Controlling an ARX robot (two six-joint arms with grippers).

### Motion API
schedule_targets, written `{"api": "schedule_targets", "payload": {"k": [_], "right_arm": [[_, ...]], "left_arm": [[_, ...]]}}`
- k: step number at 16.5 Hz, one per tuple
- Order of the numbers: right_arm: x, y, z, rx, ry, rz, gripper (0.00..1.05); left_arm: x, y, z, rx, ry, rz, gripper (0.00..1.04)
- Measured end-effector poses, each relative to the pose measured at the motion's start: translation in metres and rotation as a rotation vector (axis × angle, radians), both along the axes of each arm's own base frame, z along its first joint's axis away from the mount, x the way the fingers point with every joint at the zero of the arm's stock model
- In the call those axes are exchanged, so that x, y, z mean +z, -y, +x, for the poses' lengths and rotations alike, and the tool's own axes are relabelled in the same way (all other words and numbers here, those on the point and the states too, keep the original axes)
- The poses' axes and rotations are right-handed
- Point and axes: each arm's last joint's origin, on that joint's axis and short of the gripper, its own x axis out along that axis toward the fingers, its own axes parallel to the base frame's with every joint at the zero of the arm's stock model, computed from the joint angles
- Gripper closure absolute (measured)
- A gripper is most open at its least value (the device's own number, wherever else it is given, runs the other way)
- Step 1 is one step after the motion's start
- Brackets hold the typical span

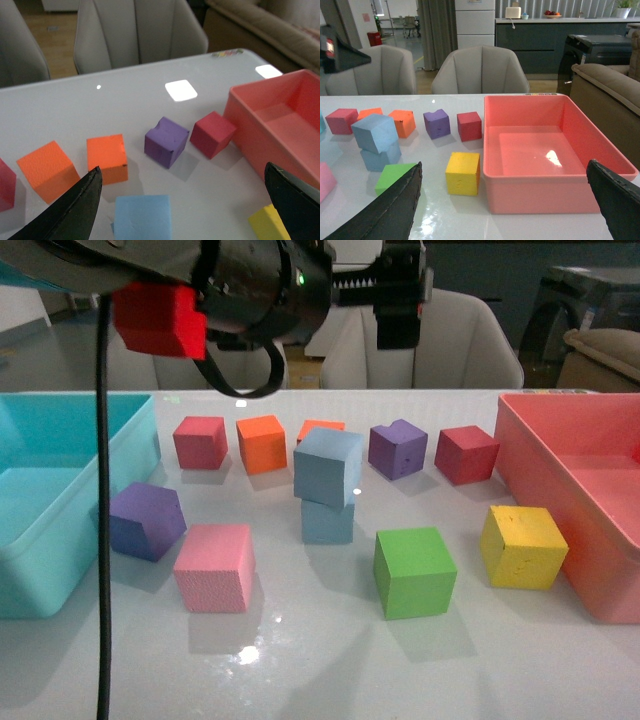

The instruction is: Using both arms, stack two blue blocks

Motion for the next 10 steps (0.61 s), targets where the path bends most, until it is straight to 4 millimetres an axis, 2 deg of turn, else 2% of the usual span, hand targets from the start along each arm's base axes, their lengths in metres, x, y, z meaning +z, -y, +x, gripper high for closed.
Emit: {"api": "schedule_targets", "payload": {"k": [2, 3, 4, 5, 6, 7, 9, 10], "right_arm": [[0.0, 0.0, 0.0, 0.0, 0.0, 0.0, 0.06], [0.0, 0.0, 0.0, 0.0, 0.0, 0.0, 0.06], [0.0, 0.0, 0.0, 0.0, 0.0, 0.0, 0.06], [0.0, 0.0, 0.0, 0.0, 0.0, 0.0, 0.06], [0.0, 0.0, 0.0, 0.0, 0.0, 0.0, 0.06], [0.0, 0.0, 0.0, 0.0, 0.0, 0.0, 0.06], [0.0, 0.0, 0.0, 0.0, 0.0, 0.0, 0.06], [0.0, 0.0, 0.0, 0.0, 0.0, 0.0, 0.06]], "left_arm": [[0.02, -0.016, -0.031, -0.023, 0.045, -0.025, 0.07], [0.031, -0.028, -0.048, 0.011, 0.139, -0.031, 0.09], [0.042, -0.05, -0.069, 0.212, 0.267, -0.019, 0.21], [0.046, -0.082, -0.093, 0.382, 0.319, -0.004, 0.34], [0.045, -0.102, -0.108, 0.438, 0.346, -0.006, 0.43], [0.033, -0.124, -0.125, 0.476, 0.351, 0.002, 0.57], [0.003, -0.136, -0.144, 0.441, 0.293, 0.035, 0.75], [-0.002, -0.139, -0.147, 0.435, 0.28, 0.041, 0.79]]}}
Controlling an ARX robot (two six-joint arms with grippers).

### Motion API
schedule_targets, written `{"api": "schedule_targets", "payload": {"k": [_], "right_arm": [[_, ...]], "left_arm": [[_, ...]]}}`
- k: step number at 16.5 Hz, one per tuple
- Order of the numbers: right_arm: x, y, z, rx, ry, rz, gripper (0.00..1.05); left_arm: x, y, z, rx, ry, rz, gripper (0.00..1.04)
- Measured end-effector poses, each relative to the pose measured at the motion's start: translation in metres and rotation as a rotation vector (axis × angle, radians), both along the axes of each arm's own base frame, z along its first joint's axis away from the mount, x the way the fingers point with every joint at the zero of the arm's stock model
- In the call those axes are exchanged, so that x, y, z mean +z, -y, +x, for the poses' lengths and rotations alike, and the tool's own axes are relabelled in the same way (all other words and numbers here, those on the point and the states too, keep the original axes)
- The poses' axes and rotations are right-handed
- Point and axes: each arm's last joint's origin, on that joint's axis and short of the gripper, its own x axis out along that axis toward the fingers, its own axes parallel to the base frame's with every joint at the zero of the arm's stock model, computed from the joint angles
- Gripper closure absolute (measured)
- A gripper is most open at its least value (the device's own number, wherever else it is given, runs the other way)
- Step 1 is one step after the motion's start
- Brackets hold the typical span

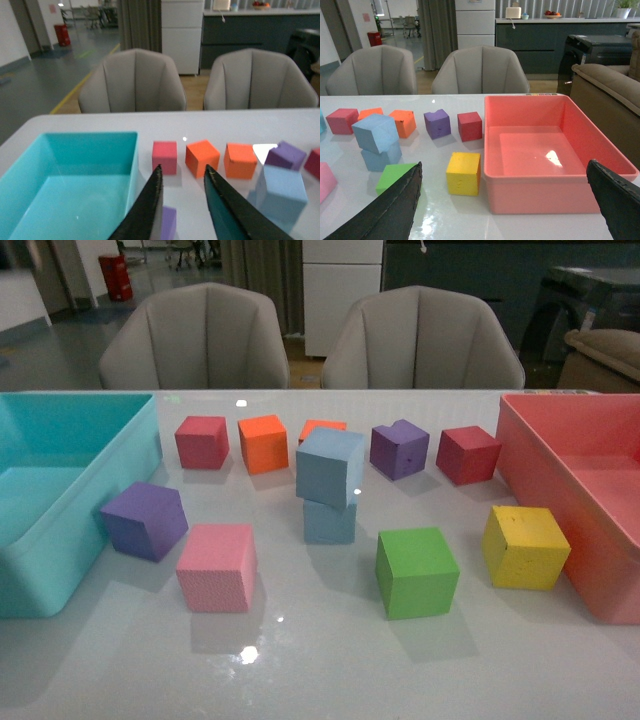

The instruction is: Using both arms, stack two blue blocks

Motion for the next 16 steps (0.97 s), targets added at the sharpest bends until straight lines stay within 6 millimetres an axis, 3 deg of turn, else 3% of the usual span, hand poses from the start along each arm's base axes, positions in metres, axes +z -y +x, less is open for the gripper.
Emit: {"api": "schedule_targets", "payload": {"k": [7, 16], "right_arm": [[0.0, 0.0, 0.0, 0.0, 0.0, 0.0, 0.06], [0.0, 0.0, 0.0, 0.0, 0.0, 0.0, 0.06]], "left_arm": [[-0.013, -0.017, -0.022, 0.001, 0.006, -0.002, 1.02], [-0.046, -0.051, -0.082, -0.002, 0.004, -0.001, 1.03]]}}
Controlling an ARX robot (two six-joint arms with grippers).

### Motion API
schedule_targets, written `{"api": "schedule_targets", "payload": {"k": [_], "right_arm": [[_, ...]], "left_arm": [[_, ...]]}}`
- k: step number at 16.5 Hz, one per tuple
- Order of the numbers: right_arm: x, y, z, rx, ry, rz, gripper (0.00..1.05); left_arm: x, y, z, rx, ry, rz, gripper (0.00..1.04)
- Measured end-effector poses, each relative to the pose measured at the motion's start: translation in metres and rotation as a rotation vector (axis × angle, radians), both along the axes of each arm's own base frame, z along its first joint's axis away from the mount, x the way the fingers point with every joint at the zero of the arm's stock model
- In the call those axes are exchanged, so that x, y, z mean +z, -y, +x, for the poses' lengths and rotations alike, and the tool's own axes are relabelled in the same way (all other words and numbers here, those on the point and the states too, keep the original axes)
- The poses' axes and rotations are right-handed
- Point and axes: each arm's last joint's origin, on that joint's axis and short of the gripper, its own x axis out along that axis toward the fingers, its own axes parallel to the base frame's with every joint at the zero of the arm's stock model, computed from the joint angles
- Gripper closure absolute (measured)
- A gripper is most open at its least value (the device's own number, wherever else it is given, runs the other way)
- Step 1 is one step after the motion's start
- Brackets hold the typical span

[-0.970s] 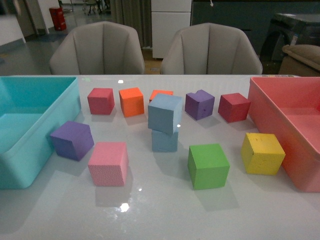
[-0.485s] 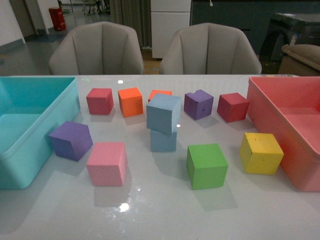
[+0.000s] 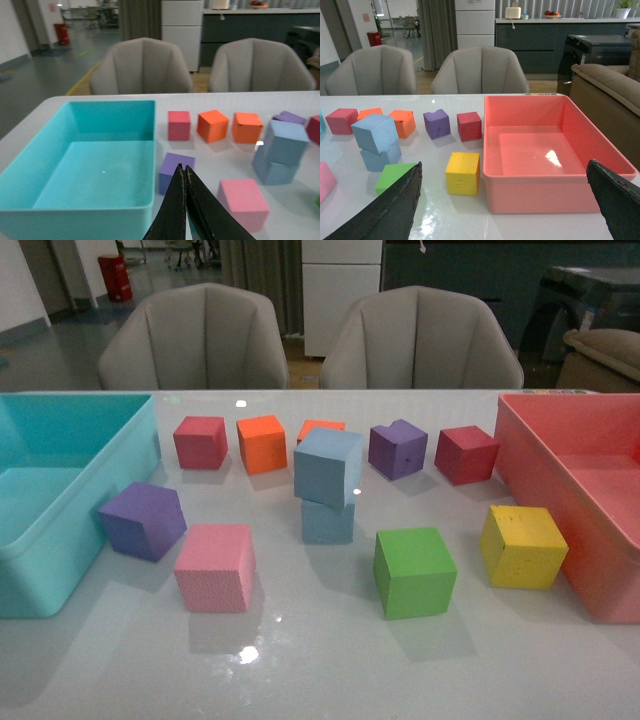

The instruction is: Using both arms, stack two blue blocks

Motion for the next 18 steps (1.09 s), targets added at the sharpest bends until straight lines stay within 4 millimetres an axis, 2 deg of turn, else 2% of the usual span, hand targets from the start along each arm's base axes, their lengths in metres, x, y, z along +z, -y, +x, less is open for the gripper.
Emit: {"api": "schedule_targets", "payload": {"k": [2, 4, 18], "right_arm": [[0.0, 0.0, 0.0, 0.0, 0.0, 0.0, 0.06], [0.0, 0.0, 0.0, 0.0, 0.0, 0.0, 0.06], [0.0, 0.0, 0.0, 0.0, 0.0, 0.0, 0.06]], "left_arm": [[-0.003, -0.011, -0.009, 0.023, 0.005, -0.001, 1.03], [-0.015, -0.009, -0.023, 0.0, 0.0, -0.001, 1.03], [-0.01, -0.009, -0.045, -0.001, 0.026, -0.001, 1.03]]}}
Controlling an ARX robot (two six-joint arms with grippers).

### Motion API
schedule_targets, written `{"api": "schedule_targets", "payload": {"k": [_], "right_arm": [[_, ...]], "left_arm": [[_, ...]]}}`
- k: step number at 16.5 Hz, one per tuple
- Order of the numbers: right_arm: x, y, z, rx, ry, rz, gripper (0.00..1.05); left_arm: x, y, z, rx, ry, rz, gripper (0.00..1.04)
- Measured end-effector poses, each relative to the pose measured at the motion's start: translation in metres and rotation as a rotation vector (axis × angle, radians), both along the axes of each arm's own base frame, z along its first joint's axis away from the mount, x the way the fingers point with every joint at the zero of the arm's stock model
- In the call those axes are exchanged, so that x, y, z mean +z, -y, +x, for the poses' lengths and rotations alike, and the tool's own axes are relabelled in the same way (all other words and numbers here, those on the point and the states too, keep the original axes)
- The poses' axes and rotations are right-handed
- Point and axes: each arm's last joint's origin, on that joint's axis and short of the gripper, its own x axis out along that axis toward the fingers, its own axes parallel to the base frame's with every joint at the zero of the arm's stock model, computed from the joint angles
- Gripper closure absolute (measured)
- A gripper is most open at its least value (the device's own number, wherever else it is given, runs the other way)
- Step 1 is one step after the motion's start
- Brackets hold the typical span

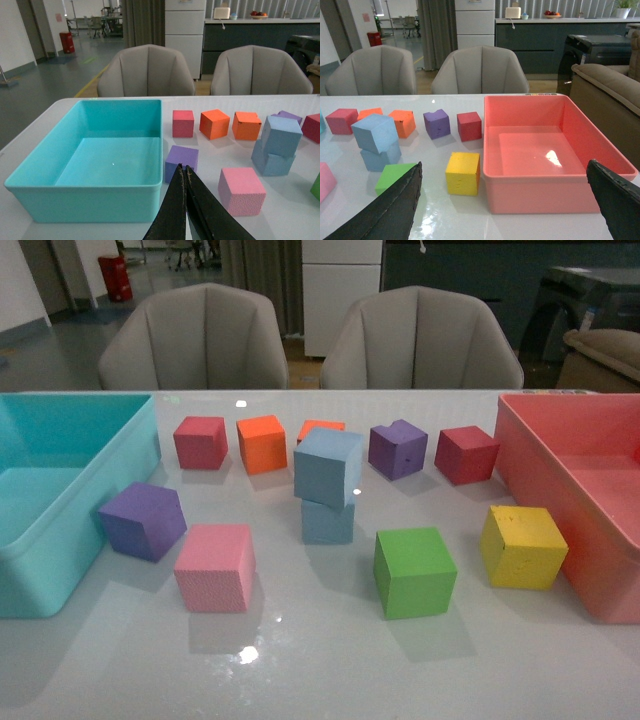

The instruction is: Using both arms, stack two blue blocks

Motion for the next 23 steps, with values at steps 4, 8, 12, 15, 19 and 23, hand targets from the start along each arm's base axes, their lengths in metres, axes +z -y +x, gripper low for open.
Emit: {"api": "schedule_targets", "payload": {"k": [4, 8, 12, 15, 19, 23], "right_arm": [[0.0, 0.0, 0.0, 0.0, 0.0, 0.0, 0.06], [0.0, 0.0, 0.0, 0.0, 0.0, 0.0, 0.06], [0.0, 0.0, 0.0, 0.0, 0.0, 0.0, 0.06], [0.0, 0.0, 0.0, 0.0, 0.0, 0.0, 0.06], [0.0, 0.0, 0.0, 0.0, 0.0, 0.0, 0.06], [0.0, 0.0, 0.0, 0.0, 0.0, 0.0, 0.06]], "left_arm": [[0.0, 0.0, -0.002, 0.0, -0.001, 0.0, 1.03], [0.0, 0.0, -0.003, 0.0, 0.0, 0.0, 1.03], [-0.007, 0.0, -0.011, -0.003, -0.058, 0.0, 1.03], [-0.004, 0.0, -0.014, 0.0, -0.015, 0.0, 1.03], [-0.004, 0.0, -0.014, 0.0, -0.01, 0.0, 0.87], [-0.003, 0.0, -0.014, 0.0, -0.009, 0.0, 0.32]]}}
